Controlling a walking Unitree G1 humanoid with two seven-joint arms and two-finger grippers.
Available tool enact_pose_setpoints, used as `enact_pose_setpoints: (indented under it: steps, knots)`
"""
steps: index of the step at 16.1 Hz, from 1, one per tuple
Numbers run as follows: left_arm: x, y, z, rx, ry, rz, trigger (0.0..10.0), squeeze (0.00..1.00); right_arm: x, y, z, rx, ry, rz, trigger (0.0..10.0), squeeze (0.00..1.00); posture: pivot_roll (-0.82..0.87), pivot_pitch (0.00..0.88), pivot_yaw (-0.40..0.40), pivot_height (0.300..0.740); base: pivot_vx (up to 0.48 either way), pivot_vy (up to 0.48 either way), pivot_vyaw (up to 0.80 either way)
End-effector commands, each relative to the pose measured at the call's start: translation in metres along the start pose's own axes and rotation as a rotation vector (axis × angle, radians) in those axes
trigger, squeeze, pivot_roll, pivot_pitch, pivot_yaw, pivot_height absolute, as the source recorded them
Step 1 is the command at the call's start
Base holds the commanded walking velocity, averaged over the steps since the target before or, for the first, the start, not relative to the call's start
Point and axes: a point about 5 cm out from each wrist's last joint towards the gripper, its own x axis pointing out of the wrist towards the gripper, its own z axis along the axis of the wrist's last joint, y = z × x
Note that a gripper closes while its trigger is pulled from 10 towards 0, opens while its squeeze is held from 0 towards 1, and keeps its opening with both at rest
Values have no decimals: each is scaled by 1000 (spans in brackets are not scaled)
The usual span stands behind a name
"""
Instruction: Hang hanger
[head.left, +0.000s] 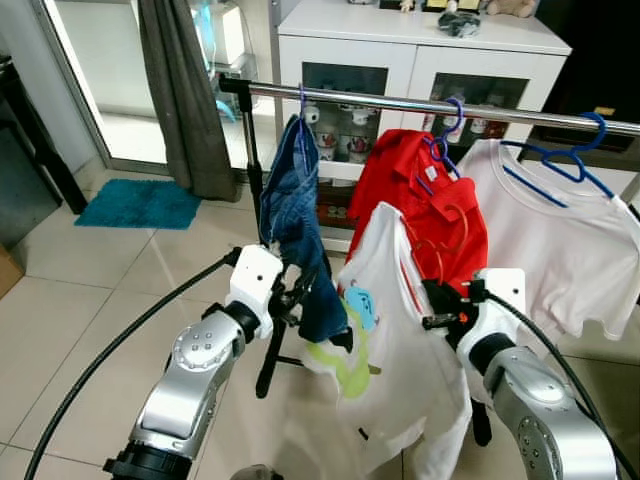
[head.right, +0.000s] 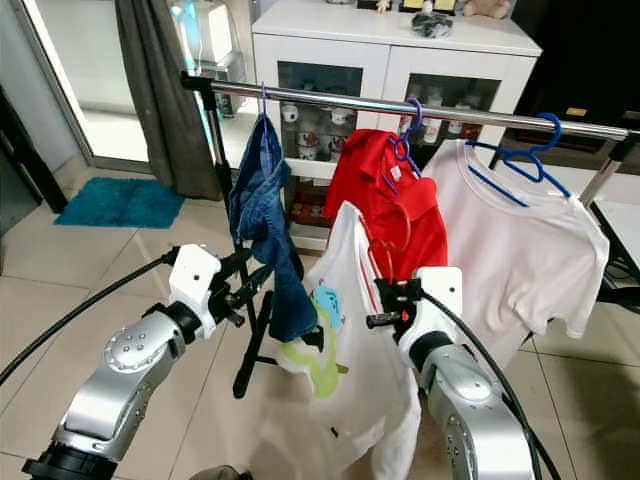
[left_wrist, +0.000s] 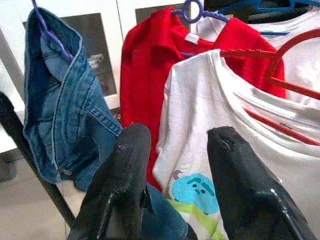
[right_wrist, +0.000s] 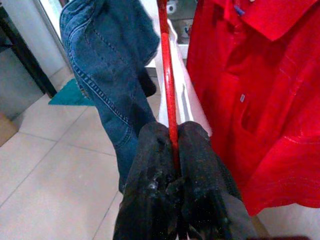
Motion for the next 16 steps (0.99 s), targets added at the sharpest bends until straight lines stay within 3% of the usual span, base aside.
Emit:
enact_pose_setpoints:
  steps: [1,12,14,15,16]
  knots:
    - [-3,2,1,11,2,10,10000,0,1,0,7,-6,-27,6,0,0,31,0,2,740,-277,0,0]
    - [4,1,3,8,-8,4,10000,0,4,-5,13,-37,-38,0,0,0,9,0,10,740,-276,0,0]
    - [8,1,3,-1,6,-3,10000,0,6,-2,18,-47,-58,24,0,0,10,0,13,740,0,0,0]
    - [11,-2,7,-54,-26,-54,10000,208,9,1,24,-58,-82,56,0,0,14,0,12,740,0,0,0]
    - [13,-3,13,-95,-71,-94,10000,1000,11,3,29,-69,-101,81,0,0,17,0,11,740,0,0,0]
